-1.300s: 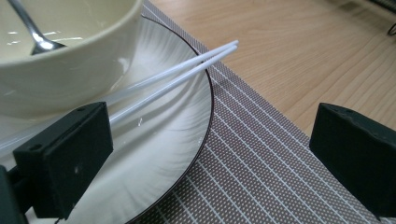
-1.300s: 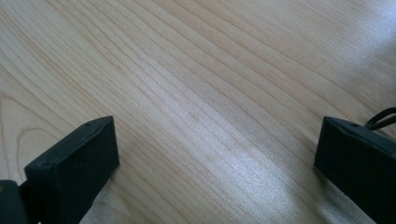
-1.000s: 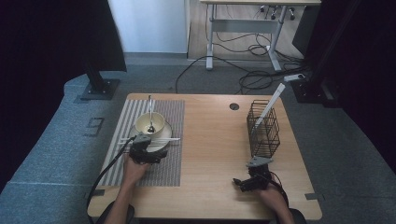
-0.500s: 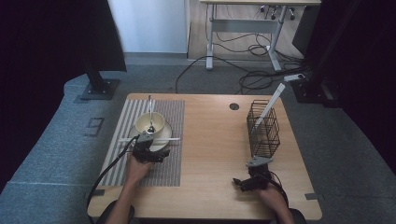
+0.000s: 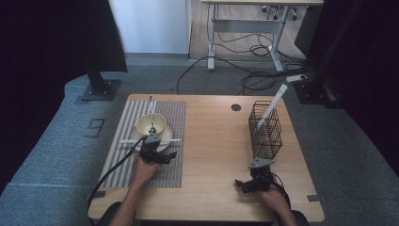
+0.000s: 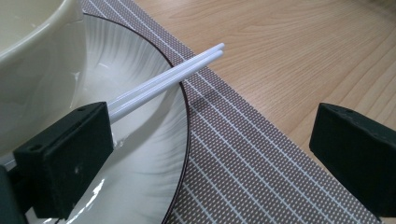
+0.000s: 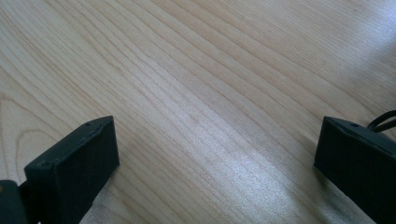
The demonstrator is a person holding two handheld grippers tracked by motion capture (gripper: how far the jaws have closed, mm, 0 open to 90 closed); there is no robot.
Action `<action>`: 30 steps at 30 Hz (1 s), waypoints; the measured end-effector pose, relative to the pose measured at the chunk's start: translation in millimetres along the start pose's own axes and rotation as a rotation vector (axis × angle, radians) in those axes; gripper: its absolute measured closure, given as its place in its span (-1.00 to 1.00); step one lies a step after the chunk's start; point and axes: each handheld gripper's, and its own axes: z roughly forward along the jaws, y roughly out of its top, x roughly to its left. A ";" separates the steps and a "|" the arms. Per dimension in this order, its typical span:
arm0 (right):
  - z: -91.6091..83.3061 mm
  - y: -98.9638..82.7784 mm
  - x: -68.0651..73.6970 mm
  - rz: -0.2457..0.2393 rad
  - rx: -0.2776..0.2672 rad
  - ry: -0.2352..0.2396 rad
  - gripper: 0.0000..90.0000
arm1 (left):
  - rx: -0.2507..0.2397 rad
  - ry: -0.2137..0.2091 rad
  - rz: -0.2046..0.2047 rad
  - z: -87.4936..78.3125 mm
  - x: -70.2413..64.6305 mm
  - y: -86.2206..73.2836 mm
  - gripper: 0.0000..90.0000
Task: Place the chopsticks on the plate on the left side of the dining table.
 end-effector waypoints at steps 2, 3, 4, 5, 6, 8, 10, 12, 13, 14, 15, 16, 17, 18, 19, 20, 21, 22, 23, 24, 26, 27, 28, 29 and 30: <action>0.0 0.0 0.0 0.000 0.000 0.000 -1.00 | 0.001 -0.001 0.002 1.3 -0.6 0.5 -1.00; 0.0 0.0 0.0 0.000 0.000 0.000 -1.00 | 0.005 -0.001 0.004 1.8 -0.9 0.7 -1.00; 0.0 0.0 0.0 0.000 0.000 0.000 -1.00 | 0.006 -0.001 0.007 2.4 -1.1 0.9 -1.00; 0.0 0.0 0.0 0.000 0.000 0.000 -1.00 | 0.007 -0.001 0.008 2.8 -1.4 1.0 -1.00; 0.0 0.0 0.0 0.000 0.000 0.000 -1.00 | 0.006 -0.002 0.008 2.9 -1.4 1.0 -1.00; 0.0 0.0 0.0 0.000 0.000 0.000 -1.00 | 0.007 -0.001 0.009 2.6 -1.3 1.1 -1.00; 0.0 0.0 0.0 0.000 0.000 0.000 -1.00 | 0.005 0.003 0.010 1.7 -1.3 1.3 -1.00; 0.0 0.0 0.0 0.000 0.000 0.000 -1.00 | 0.002 0.009 0.014 0.0 -1.5 1.8 -1.00; 0.0 0.0 0.0 0.000 0.000 0.000 -1.00 | 0.000 0.011 0.016 -1.2 -1.6 1.9 -1.00; 0.0 0.0 0.0 0.000 0.000 0.000 -1.00 | -0.003 0.011 0.015 -2.6 -1.4 1.9 -1.00; 0.0 0.0 0.0 0.000 0.000 0.000 -1.00 | -0.007 0.012 0.012 -4.1 -1.0 1.6 -1.00; 0.0 0.0 0.0 0.000 0.000 0.000 -1.00 | -0.010 0.012 0.006 -5.8 -0.3 1.1 -1.00; 0.0 0.0 0.0 0.000 0.000 0.000 -1.00 | -0.014 0.013 -0.002 -7.7 0.4 0.6 -1.00; 0.0 0.0 0.0 0.000 0.000 0.000 -1.00 | -0.020 0.013 -0.008 -10.2 1.6 0.0 -1.00; 0.0 0.0 0.0 0.000 0.000 0.000 -1.00 | -0.021 0.015 -0.010 -12.4 2.2 -0.3 -1.00; 0.0 0.0 -0.1 -0.002 -0.001 0.000 -1.00 | -0.024 0.020 -0.009 -14.6 2.7 -0.6 -1.00; 0.0 0.0 -0.1 -0.002 -0.001 0.000 -1.00 | -0.026 0.022 -0.013 -16.2 2.9 -0.9 -1.00; 0.0 0.0 0.0 0.000 0.000 0.000 -1.00 | -0.028 0.024 -0.015 -18.3 3.5 -1.4 -1.00; 0.0 0.0 0.0 0.000 0.000 0.000 -1.00 | -0.030 0.029 -0.017 -20.3 3.9 -2.0 -1.00; 0.0 0.0 0.0 0.000 0.000 0.000 -1.00 | -0.030 0.035 -0.016 -22.4 4.4 -2.5 -1.00; 0.0 0.0 0.0 0.000 0.000 0.000 -1.00 | -0.026 0.053 -0.009 -26.4 5.9 -3.8 -1.00; 0.0 0.0 0.0 0.000 0.000 0.000 -1.00 | -0.023 0.065 -0.008 -28.7 7.1 -4.8 -1.00; 0.0 0.0 0.0 0.000 0.000 0.000 -1.00 | -0.021 0.072 -0.007 -30.1 8.1 -5.3 -1.00; 0.0 0.0 0.0 0.000 0.000 0.000 -1.00 | -0.021 0.085 -0.008 -32.8 9.5 -6.5 -1.00; 0.0 0.0 0.0 0.000 0.000 0.000 -1.00 | -0.021 0.092 -0.013 -35.0 11.0 -7.5 -1.00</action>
